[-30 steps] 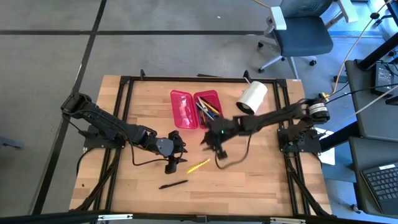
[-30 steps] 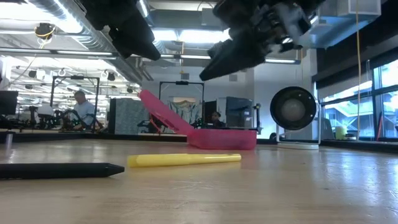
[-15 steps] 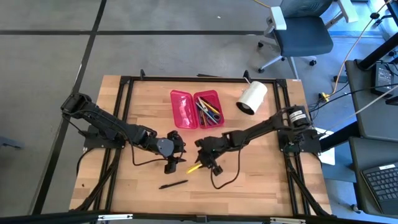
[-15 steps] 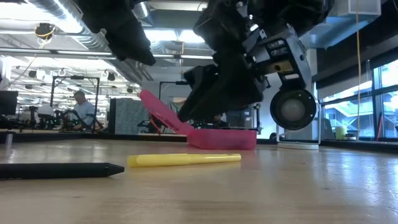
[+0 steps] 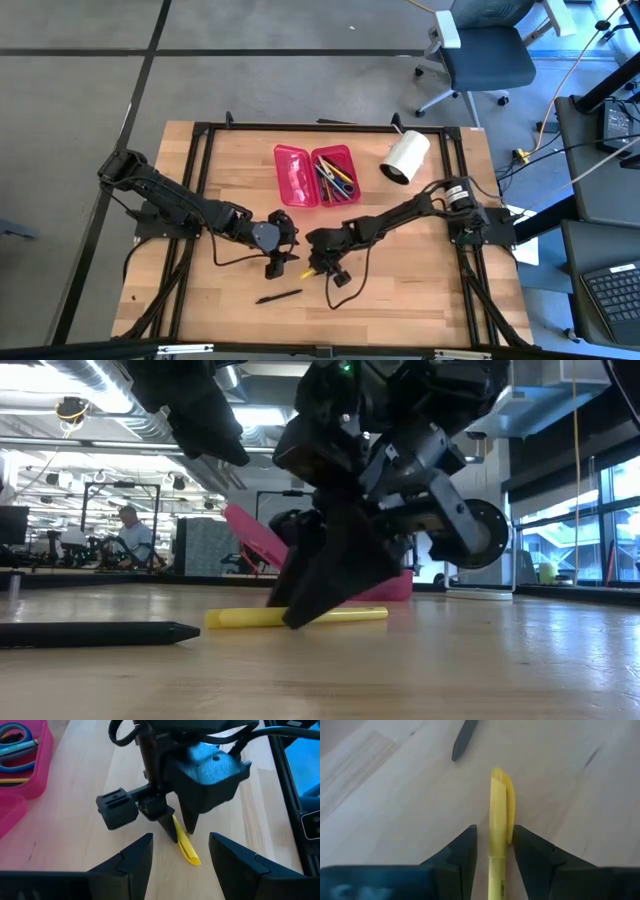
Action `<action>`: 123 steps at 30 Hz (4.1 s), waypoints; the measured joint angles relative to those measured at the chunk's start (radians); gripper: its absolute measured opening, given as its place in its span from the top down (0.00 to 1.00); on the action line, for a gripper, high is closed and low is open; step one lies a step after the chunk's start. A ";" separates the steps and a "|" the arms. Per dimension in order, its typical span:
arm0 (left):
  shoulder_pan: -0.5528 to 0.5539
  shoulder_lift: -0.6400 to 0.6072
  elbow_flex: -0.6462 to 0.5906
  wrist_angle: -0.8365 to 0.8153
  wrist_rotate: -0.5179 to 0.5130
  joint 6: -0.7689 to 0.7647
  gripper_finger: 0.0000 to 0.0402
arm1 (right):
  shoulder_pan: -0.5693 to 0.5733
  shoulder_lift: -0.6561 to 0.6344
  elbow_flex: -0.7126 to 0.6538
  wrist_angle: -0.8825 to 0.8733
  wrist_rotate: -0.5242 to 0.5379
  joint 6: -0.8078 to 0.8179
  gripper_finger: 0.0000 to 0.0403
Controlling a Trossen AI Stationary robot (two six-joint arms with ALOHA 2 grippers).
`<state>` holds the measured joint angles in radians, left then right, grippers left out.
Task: Pick & place school supplies into a supply box
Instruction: Put the yellow pen into the red supply box, then put the black pen into the red supply box
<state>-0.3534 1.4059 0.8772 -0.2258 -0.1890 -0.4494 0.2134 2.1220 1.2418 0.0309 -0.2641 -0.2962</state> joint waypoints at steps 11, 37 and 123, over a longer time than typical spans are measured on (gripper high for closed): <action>0.000 0.000 0.000 -0.004 0.000 -0.001 0.54 | 0.001 0.022 0.040 -0.072 0.040 0.022 0.76; 0.000 0.000 0.000 -0.024 0.039 -0.012 0.54 | -0.043 -0.315 0.055 -0.545 0.399 0.239 0.84; -0.096 0.000 -0.001 -0.041 -0.118 0.025 0.54 | -0.496 -0.256 -0.400 0.361 0.507 0.640 0.55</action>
<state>-0.4489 1.4059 0.8761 -0.2664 -0.3066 -0.4242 -0.2825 1.8657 0.8417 0.3916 0.2428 0.3433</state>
